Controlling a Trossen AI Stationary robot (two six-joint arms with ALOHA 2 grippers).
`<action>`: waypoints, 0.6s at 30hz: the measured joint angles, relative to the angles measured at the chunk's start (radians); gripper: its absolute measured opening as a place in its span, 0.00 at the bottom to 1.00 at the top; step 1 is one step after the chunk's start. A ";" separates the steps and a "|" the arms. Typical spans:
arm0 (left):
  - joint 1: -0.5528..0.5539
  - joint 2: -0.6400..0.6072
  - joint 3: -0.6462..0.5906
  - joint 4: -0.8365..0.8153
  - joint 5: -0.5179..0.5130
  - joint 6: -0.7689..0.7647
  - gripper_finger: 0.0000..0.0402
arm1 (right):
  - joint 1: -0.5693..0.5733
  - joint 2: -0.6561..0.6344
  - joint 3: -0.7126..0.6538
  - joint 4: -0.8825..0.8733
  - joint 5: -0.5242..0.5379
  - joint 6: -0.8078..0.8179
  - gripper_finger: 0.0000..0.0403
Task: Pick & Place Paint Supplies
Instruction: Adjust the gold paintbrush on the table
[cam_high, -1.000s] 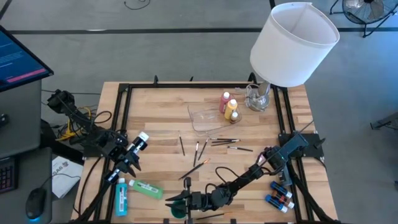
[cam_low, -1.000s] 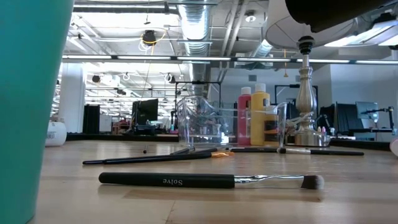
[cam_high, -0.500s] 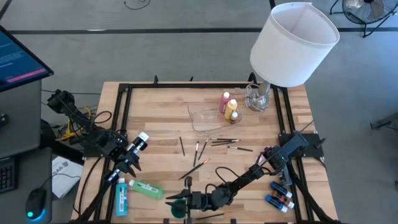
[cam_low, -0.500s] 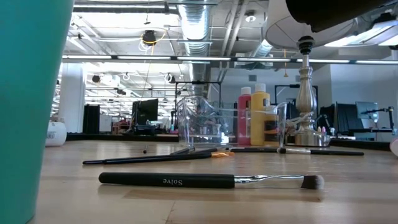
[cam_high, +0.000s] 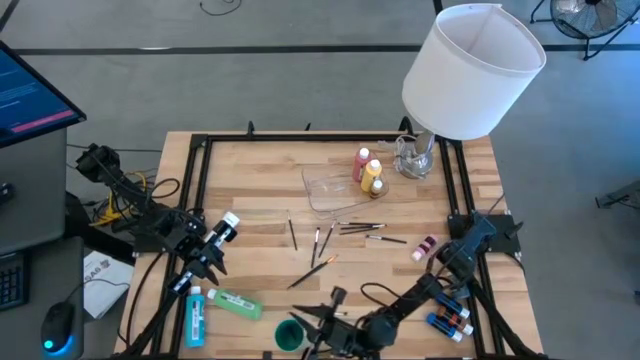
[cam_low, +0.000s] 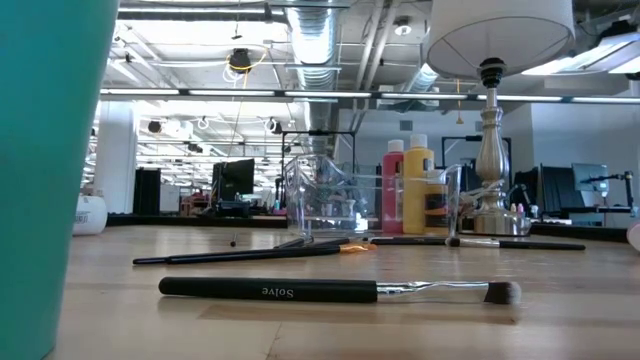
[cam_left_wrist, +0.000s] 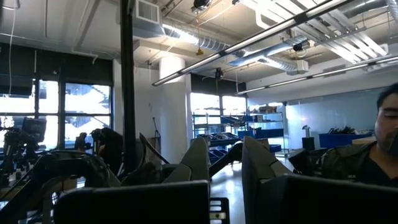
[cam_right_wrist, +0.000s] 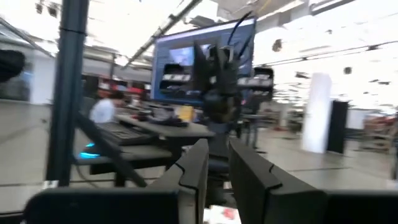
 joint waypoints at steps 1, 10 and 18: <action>0.000 0.000 0.000 0.000 0.000 0.000 0.00 | 0.004 -0.005 0.001 0.003 0.019 -0.026 0.14; 0.000 0.000 0.000 0.000 0.000 -0.002 0.00 | 0.022 -0.024 0.001 0.060 0.125 -0.371 0.14; 0.000 0.000 0.000 0.000 0.000 -0.002 0.00 | 0.014 -0.024 0.001 -0.054 0.062 -0.226 0.11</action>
